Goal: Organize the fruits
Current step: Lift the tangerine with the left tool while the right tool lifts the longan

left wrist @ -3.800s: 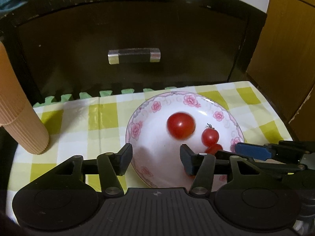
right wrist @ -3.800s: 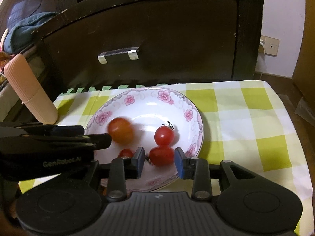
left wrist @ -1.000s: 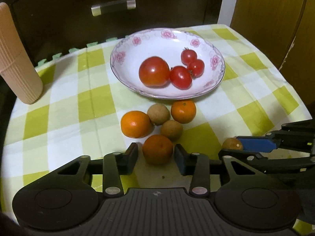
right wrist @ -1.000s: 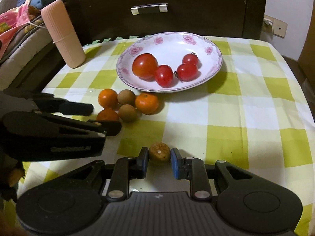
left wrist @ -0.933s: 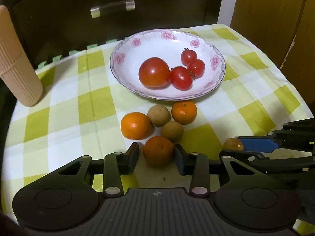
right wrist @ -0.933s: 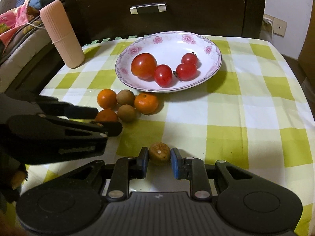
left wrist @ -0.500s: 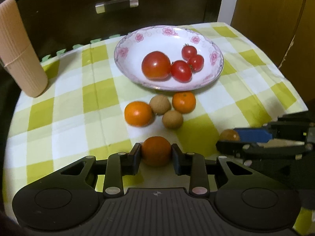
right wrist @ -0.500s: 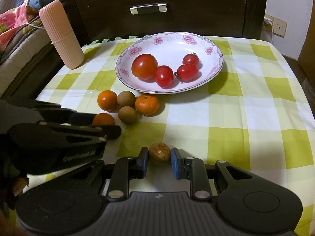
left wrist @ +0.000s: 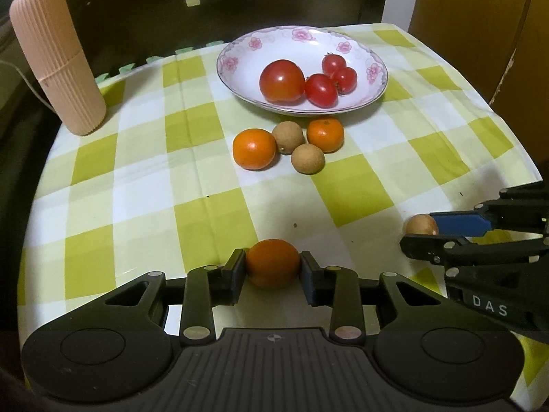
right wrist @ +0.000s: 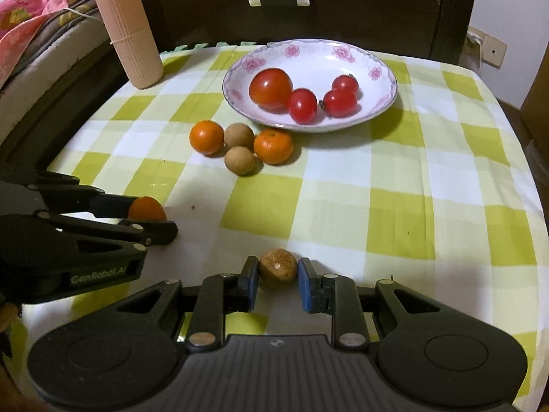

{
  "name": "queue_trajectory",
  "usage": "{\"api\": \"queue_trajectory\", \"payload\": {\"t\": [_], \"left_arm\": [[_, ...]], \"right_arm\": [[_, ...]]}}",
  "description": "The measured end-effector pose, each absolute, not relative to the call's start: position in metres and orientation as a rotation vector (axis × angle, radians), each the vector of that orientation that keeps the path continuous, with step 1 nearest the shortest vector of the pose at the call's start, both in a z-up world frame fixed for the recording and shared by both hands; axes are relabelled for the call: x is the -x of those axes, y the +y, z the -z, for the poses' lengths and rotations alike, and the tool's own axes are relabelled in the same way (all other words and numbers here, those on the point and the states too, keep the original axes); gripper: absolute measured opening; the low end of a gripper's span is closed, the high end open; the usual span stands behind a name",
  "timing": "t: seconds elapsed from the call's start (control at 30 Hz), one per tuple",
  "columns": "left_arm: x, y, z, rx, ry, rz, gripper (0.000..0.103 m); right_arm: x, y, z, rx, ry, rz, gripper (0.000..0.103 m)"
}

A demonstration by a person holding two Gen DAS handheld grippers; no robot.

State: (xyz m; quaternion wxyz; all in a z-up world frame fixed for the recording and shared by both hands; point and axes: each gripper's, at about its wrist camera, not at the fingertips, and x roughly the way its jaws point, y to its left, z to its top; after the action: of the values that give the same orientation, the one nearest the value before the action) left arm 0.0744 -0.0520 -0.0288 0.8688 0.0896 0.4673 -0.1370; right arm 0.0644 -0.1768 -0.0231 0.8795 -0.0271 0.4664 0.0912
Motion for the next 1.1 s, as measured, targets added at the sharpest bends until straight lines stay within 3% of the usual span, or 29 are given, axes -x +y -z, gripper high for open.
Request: {"api": "queue_trajectory", "payload": {"t": [0.13,0.2,0.37,0.53,0.93,1.1], "left_arm": [[-0.0743,-0.0516,0.0287,-0.184,0.978,0.292,0.050],[-0.0747,-0.0524,0.0291,-0.186,0.979,0.290,0.063],[-0.0758,-0.0522,0.0286,-0.182,0.986,0.294,0.068],[-0.0734,-0.0533,0.0247,-0.202,0.969,0.305,0.073],[-0.0776,-0.0543,0.0286,-0.204,0.974,0.301,0.073],[-0.0771,-0.0578,0.0308,-0.217,0.975,0.306,0.067]], "right_arm": [[-0.0600,-0.1793,0.0234,0.047,0.974,-0.184,0.024],[-0.0595,-0.1802,0.0234,0.048,0.974,-0.192,0.025],[-0.0600,-0.1810,0.0235,0.041,0.982,-0.225,0.043],[-0.0568,-0.1782,0.0235,0.079,0.976,-0.243,0.046],[-0.0597,-0.1780,0.0255,0.104,0.966,-0.248,0.046],[-0.0596,-0.1772,0.0255,0.114,0.970,-0.234,0.046]]}}
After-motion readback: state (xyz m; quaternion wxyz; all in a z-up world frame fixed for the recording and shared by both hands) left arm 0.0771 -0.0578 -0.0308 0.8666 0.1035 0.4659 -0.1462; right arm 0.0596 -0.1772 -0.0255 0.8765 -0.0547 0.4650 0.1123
